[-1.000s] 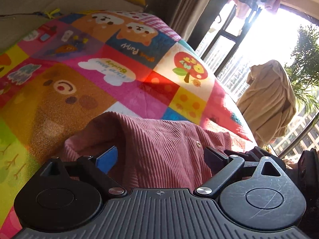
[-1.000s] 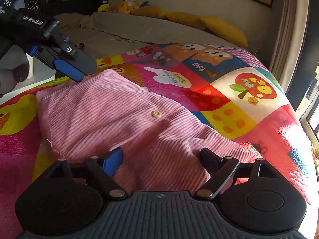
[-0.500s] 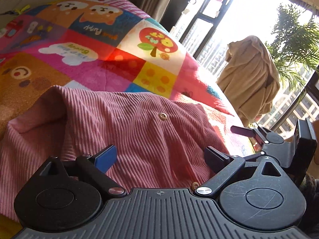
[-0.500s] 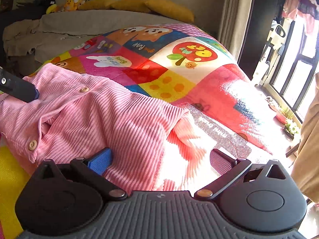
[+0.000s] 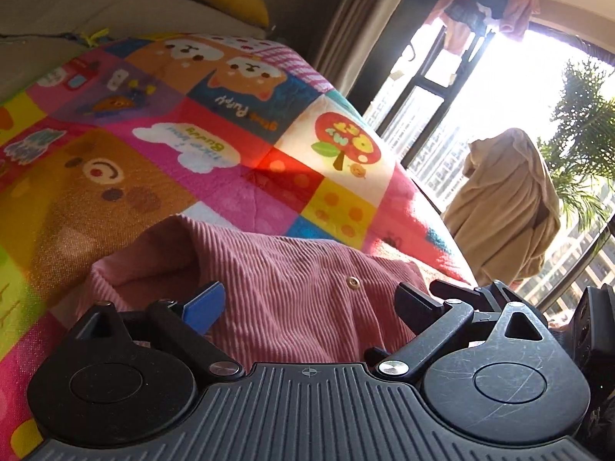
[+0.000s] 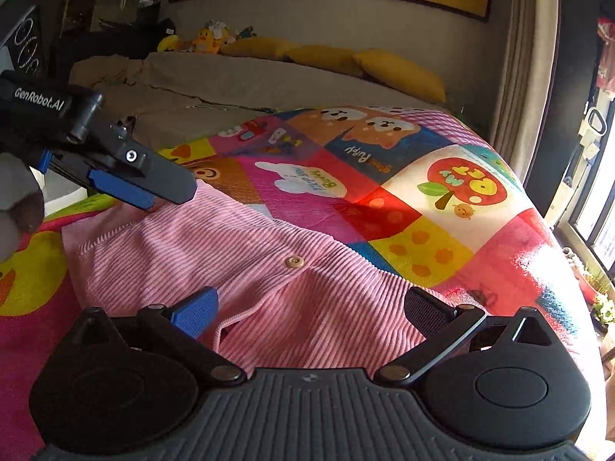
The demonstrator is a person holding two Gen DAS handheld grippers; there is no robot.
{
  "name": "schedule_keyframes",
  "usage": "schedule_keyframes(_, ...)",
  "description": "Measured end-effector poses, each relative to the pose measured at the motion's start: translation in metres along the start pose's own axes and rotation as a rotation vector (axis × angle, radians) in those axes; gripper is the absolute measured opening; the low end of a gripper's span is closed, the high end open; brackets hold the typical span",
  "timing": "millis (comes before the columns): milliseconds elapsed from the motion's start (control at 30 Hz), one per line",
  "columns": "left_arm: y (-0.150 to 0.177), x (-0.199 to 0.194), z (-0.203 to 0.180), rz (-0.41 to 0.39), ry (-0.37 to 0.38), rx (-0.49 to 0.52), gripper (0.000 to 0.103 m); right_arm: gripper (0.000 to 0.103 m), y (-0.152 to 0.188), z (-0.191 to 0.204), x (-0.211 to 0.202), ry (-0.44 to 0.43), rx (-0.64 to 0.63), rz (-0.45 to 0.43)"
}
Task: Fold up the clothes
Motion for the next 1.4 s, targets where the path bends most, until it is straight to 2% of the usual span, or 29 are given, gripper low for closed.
schedule_keyframes(67,-0.002,0.008,-0.005,0.0,-0.002,0.031,0.098,0.103,0.008,-0.002,0.006,0.065,-0.018,0.017)
schedule_keyframes(167,-0.003,0.019,-0.007,0.004,0.001,0.033,0.098,0.103,0.011,-0.014,-0.002,0.033,0.045,0.03)
schedule_keyframes(233,-0.004,0.021,-0.01,-0.014,0.039,0.029,0.098,0.103,0.005,-0.029,-0.012,0.02,0.106,0.012)
schedule_keyframes(333,-0.007,0.025,-0.011,-0.035,0.051,0.021,0.099,0.103,-0.004,-0.061,-0.014,0.094,0.194,-0.016)
schedule_keyframes(400,-0.011,0.028,-0.009,-0.042,0.01,0.026,0.099,0.103,-0.003,-0.083,-0.001,0.178,0.24,-0.002)
schedule_keyframes(467,-0.013,0.031,-0.009,-0.039,-0.022,0.048,0.099,0.103,0.003,-0.099,0.015,0.22,0.279,0.042)
schedule_keyframes(567,-0.01,0.043,-0.003,0.023,-0.062,0.07,0.099,0.103,0.019,-0.104,0.034,0.22,0.294,0.103)
schedule_keyframes(667,-0.005,0.052,0.003,0.066,-0.066,0.068,0.099,0.103,0.021,-0.104,0.038,0.21,0.295,0.11)
schedule_keyframes(933,0.004,0.061,0.012,0.103,-0.074,0.069,0.099,0.103,0.024,-0.107,0.042,0.182,0.33,0.126)
schedule_keyframes(1067,-0.008,0.026,0.018,0.012,-0.074,0.064,0.099,0.103,0.024,-0.107,0.041,0.184,0.333,0.123)
schedule_keyframes(1167,-0.009,0.009,0.034,-0.008,-0.07,0.019,0.099,0.103,0.025,-0.108,0.042,0.177,0.345,0.125)
schedule_keyframes(1300,-0.002,0.029,0.05,0.095,-0.019,-0.049,0.099,0.103,0.025,-0.11,0.041,0.171,0.358,0.126)
schedule_keyframes(1400,-0.003,0.057,0.053,0.172,0.056,-0.09,0.099,0.103,0.026,-0.109,0.04,0.18,0.352,0.119)
Point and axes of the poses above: each gripper's, at about its wrist camera, not at the fingertips, and x roughly the way its jaws point, z to its left, y to its underside, the point moved 6 cm from there along x, roughly the way its jaws point, and after that the axes turned 12 degrees about x, right-handed, at the moved point
